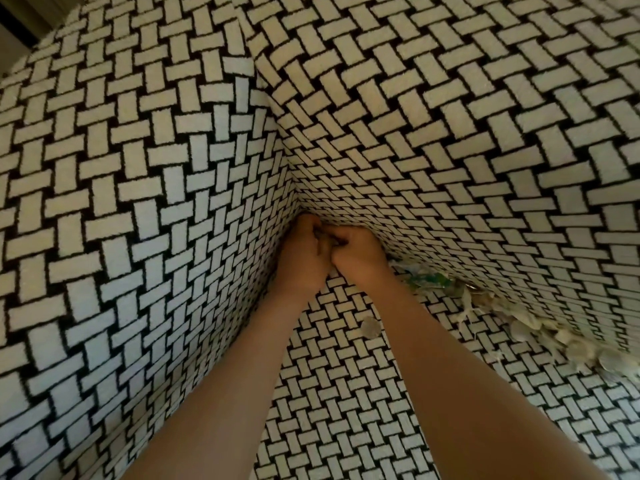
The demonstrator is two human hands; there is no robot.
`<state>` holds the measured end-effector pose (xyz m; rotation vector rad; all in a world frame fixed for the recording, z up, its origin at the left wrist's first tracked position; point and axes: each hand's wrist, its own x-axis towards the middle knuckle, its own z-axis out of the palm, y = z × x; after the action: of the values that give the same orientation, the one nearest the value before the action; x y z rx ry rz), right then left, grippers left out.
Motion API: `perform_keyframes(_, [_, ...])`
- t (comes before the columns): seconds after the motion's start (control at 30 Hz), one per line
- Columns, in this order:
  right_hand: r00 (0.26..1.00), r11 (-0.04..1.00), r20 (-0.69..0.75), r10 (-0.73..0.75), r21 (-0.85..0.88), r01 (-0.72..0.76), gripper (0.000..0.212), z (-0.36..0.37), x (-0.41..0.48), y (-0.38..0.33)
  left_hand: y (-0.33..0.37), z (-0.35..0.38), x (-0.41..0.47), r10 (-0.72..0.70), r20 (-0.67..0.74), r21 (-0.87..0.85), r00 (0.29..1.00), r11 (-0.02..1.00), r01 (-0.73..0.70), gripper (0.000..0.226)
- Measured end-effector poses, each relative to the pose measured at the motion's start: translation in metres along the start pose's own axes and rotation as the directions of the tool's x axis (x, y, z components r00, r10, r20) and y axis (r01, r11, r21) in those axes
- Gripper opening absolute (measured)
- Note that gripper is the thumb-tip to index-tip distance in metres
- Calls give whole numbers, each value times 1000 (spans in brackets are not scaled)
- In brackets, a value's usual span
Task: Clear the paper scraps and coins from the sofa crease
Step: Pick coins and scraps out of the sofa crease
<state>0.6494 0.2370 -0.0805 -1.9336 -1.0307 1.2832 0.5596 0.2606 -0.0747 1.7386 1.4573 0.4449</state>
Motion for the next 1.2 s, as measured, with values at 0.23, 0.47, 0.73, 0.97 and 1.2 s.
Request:
perform_keyframes(0.23, [996, 996, -81, -46, 68, 51, 41, -6, -9, 3, -12, -20, -24, 193, 268, -164, 944, 975, -153, 34])
perform_keyframes(0.47, [944, 794, -61, -324, -560, 237, 31, -22, -53, -12, -20, -4, -36, 244, 7, 198, 970, 950, -241, 32])
perform_keyframes(0.73, [943, 461, -187, -275, -886, -42, 84, -49, -108, 41, 29, 15, -34, 132, 162, 57, 978, 988, -142, 32])
perform_keyframes(0.97, [996, 437, 78, -42, -895, 88, 95, -71, -91, 36, 49, 31, -40, -162, 173, -168, 972, 967, 191, 20])
perform_keyframes(1.2, [983, 210, 182, -34, -960, 185, 57, -68, -71, 25, 49, 32, -35, -234, 209, -176, 949, 946, 272, 16])
